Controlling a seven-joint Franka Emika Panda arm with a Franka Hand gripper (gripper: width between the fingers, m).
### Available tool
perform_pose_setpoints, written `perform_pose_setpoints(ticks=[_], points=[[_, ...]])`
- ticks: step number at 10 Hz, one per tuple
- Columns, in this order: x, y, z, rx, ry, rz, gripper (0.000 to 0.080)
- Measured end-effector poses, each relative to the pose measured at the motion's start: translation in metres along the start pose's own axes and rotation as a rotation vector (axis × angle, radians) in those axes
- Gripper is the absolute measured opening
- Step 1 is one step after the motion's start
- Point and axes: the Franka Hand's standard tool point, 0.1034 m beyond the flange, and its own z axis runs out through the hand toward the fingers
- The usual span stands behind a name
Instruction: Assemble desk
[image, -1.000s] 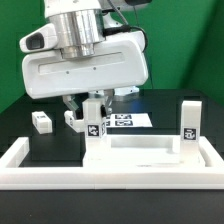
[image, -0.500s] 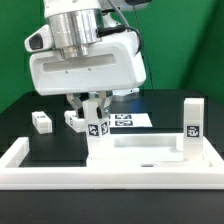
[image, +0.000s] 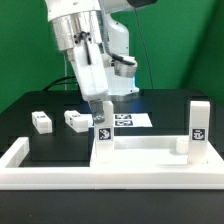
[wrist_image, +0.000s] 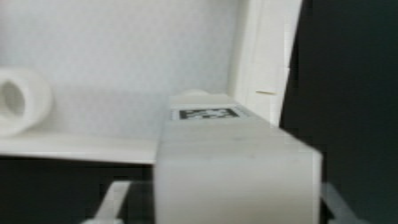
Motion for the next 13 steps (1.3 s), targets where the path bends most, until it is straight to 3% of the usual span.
perform_pose_setpoints(ticks=[1, 3, 4, 5, 6, 7, 9, 10, 11, 13], points=[[-0.003, 0.0, 0.0, 0.001, -0.004, 0.12, 0.0295], [-0.004, 0.0, 0.001, 0.0, -0.005, 0.066, 0.0295], [-0.007, 0.002, 0.002, -0.009, -0.002, -0.069, 0.0477], [-0.01, 0.003, 0.002, -0.028, 0.0, -0.263, 0.0589], [-0.015, 0.004, 0.0, -0.082, -0.004, -0.506, 0.0589], [-0.022, 0.001, -0.002, -0.082, -0.006, -0.591, 0.064], [-0.019, 0.002, 0.0, -0.083, -0.013, -0.752, 0.0647], [-0.018, 0.003, 0.0, -0.105, -0.001, -0.92, 0.0649], [-0.018, 0.003, 0.001, -0.148, 0.02, -1.153, 0.0649], [-0.014, -0.001, 0.002, -0.132, 0.031, -1.387, 0.0649]])
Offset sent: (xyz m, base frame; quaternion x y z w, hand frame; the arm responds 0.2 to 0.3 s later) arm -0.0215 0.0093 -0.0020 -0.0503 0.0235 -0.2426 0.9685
